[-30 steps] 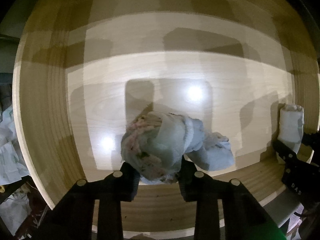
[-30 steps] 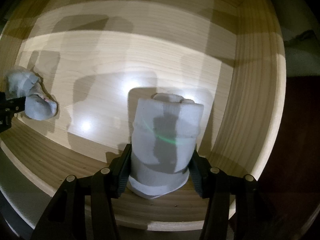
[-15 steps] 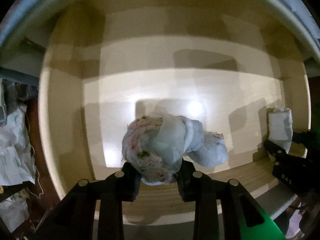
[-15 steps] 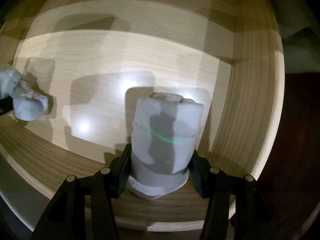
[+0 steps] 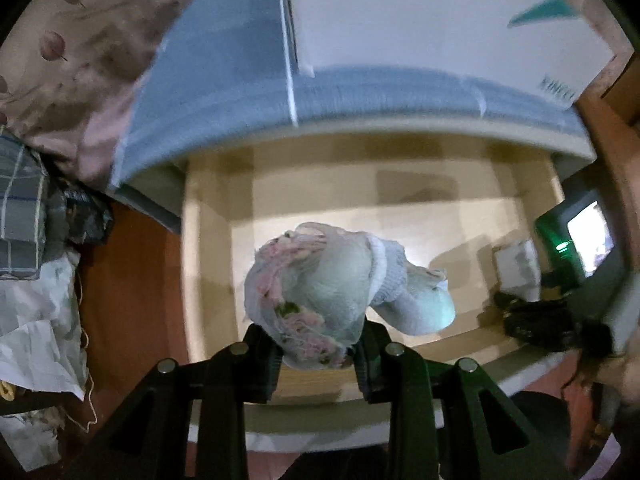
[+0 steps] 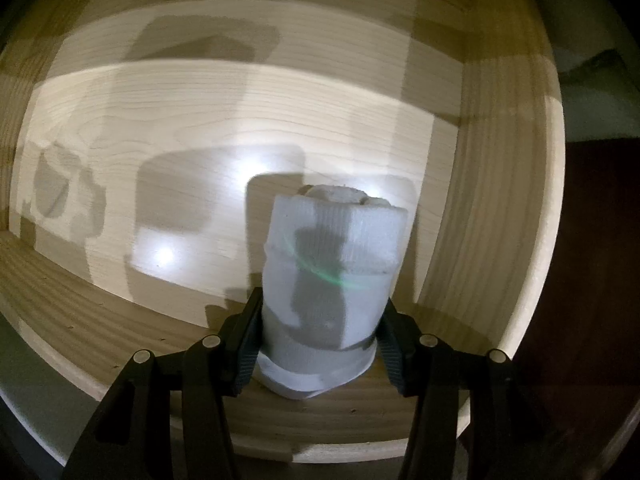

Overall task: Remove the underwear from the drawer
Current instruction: 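Lift the pink-floral grey sock with the left tool out of the drawer, then lower the grey sock into the white box and open the left tool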

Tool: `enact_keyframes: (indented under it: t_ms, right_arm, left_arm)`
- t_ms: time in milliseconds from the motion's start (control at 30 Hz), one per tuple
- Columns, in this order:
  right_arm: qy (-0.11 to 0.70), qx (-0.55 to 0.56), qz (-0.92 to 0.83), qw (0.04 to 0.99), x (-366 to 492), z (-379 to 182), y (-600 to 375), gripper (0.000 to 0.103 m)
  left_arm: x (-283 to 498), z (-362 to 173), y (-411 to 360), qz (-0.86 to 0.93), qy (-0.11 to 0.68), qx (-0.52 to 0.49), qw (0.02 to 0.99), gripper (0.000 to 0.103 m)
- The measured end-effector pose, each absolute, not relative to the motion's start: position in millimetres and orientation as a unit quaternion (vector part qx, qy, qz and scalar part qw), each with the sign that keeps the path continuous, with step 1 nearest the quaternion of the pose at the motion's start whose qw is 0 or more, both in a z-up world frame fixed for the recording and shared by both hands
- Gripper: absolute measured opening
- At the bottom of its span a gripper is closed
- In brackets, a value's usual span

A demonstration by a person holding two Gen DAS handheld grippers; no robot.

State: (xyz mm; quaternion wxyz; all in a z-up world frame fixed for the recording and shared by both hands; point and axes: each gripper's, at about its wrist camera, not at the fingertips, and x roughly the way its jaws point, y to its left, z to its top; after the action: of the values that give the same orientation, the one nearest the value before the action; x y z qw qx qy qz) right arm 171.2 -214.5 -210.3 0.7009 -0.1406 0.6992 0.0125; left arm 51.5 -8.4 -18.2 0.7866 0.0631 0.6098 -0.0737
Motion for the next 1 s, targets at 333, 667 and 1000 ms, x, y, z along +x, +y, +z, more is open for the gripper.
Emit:
enact_keyframes:
  t_ms: [333,667,1000]
  right_arm:
    - [0.698,-0.141,0.011,0.702,166.9,-211.8,-210.1,0.048]
    - [0.698,-0.141,0.011,0.702,166.5,-211.9,-210.0,0.048]
    - [0.697,-0.142,0.012,0.702,166.0,-212.1,-208.9,0.048]
  left_arm:
    - [65.7,80.9,15.4,-0.082,0.530,0.042,0.843,0.029]
    - [96.5,182.3,14.3,-0.093,0.439,0.031,0.893,0.029]
    - [169.3,185.7,-33.0,-0.104,0.425,0.061,0.897,0.029]
